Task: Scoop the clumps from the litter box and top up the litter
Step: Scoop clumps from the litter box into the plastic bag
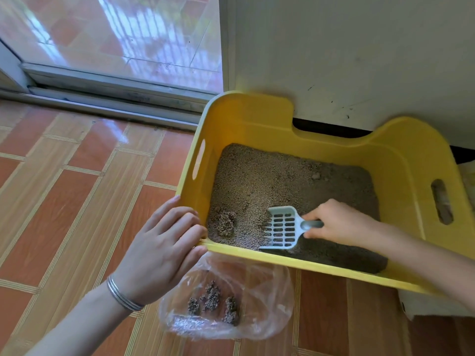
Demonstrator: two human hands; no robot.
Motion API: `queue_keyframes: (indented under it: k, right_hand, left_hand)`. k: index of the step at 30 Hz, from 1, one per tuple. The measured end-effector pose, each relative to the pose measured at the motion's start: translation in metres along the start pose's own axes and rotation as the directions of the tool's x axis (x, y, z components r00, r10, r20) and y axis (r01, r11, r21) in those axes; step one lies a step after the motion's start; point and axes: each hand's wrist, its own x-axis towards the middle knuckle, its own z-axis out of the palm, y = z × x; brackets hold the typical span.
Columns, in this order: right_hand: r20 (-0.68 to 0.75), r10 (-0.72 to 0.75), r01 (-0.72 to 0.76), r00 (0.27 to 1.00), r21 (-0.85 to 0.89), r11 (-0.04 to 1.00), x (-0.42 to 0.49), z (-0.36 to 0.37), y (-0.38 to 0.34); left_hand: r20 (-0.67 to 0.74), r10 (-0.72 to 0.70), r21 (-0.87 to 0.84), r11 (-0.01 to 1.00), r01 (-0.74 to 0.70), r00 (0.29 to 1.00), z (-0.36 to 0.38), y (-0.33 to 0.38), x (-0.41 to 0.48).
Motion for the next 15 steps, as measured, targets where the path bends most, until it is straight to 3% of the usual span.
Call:
queue_keyframes:
  k: [10,15]
  right_hand:
    - [-0.056,-0.129,0.135,0.99,0.128,0.983,0.032,0.006,-0.034]
    - [-0.072,-0.159,0.167,0.985,0.109,0.98,0.046,0.002,-0.055]
  left_hand:
    - [-0.024,-0.006,-0.028,1.0,0.006,1.0,0.004,0.0,0.0]
    - [-0.02,-0.002,-0.013,1.0,0.002,1.0,0.004,-0.001,0.0]
